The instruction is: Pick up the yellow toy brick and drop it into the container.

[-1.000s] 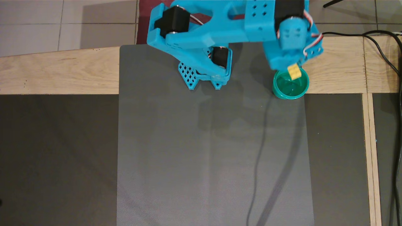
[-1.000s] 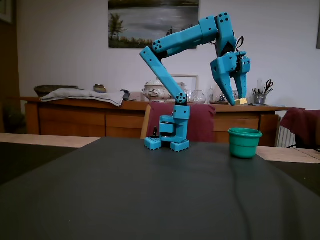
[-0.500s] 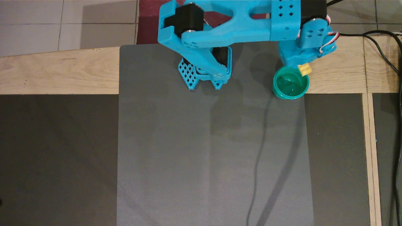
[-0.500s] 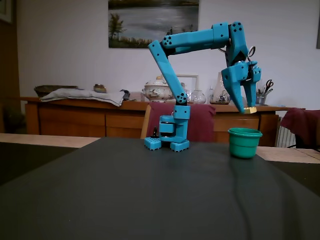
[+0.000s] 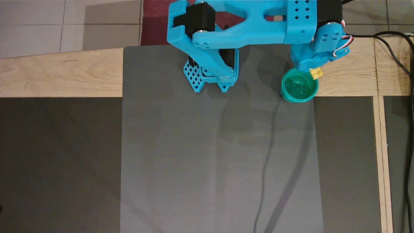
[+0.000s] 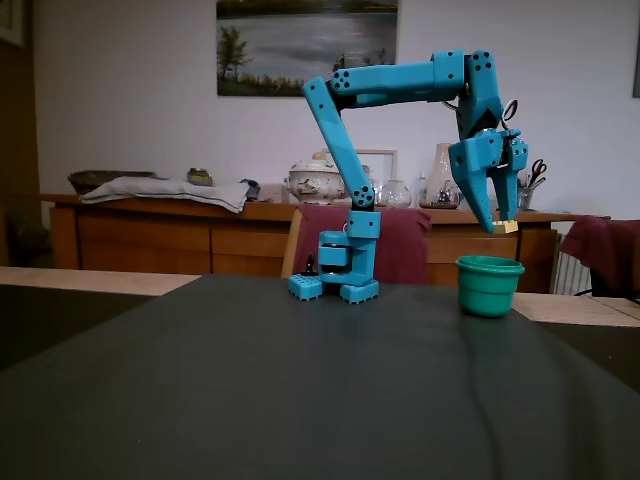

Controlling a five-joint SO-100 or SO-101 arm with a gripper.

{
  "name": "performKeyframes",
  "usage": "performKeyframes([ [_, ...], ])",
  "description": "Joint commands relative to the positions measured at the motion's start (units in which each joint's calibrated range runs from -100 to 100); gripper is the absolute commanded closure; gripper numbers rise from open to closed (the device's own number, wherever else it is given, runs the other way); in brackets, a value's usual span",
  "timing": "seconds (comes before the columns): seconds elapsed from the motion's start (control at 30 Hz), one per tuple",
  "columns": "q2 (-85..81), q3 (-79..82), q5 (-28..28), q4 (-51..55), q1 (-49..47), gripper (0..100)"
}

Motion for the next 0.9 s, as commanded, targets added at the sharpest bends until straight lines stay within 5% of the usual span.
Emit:
performKeyframes([
  [0.0, -0.09, -0.61, 0.43, -0.25, 2.27, 90],
  [0.37, -0.85, -0.52, 2.26, 0.1, 6.83, 90],
  [0.57, -1.01, -0.7, 1.95, 0.1, 10.93, 99],
  [0.87, -8.27, -1.61, 1.95, 0.1, 33.14, 100],
])
